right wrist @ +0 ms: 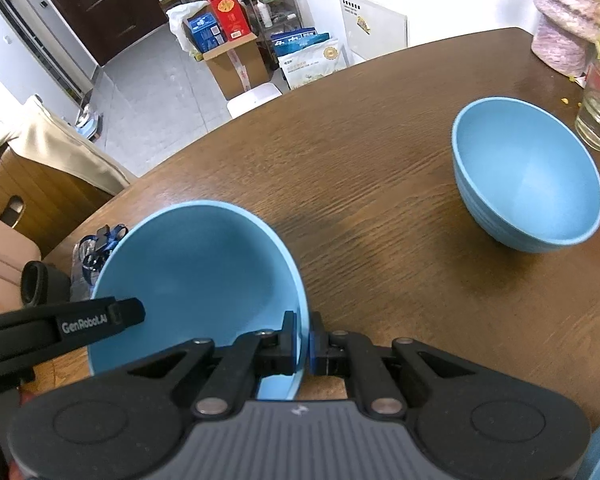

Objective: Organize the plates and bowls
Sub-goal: 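Lift the bowl with both grippers and carry it toward the placed bowl, then lower the held bowl with both grippers into the placed bowl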

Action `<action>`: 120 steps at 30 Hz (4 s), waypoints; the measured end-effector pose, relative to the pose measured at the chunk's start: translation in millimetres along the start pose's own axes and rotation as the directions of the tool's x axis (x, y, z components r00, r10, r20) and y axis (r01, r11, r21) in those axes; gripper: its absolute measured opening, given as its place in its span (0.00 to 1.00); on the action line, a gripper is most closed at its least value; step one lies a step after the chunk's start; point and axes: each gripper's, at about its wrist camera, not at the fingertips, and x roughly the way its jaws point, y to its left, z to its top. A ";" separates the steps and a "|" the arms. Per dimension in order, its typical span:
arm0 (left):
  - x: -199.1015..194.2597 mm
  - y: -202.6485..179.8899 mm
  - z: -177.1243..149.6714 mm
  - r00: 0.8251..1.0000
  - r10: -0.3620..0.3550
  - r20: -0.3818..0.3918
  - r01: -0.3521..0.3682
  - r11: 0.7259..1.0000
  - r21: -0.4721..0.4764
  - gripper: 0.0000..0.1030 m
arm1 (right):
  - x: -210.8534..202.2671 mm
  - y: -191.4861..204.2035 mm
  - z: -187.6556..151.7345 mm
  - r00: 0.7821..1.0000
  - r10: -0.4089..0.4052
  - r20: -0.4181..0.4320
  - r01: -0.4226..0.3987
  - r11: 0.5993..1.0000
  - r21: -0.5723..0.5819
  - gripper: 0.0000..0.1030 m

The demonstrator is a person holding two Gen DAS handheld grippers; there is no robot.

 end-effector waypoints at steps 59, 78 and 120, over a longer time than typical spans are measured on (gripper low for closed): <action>-123.3 -59.9 -135.0 0.991 -0.114 0.073 0.093 0.966 0.240 0.15 | -137.1 -72.4 -130.7 0.989 -0.093 0.117 0.073 0.983 0.167 0.05; -122.4 -124.0 -160.5 0.990 -0.131 0.045 0.112 0.949 0.295 0.15 | -153.7 -132.7 -138.0 0.986 -0.123 0.116 0.099 0.975 0.199 0.06; -83.6 -272.3 -213.3 0.989 -0.145 -0.004 0.132 0.892 0.432 0.15 | -143.3 -272.5 -147.6 0.967 -0.240 0.087 0.216 0.950 0.224 0.06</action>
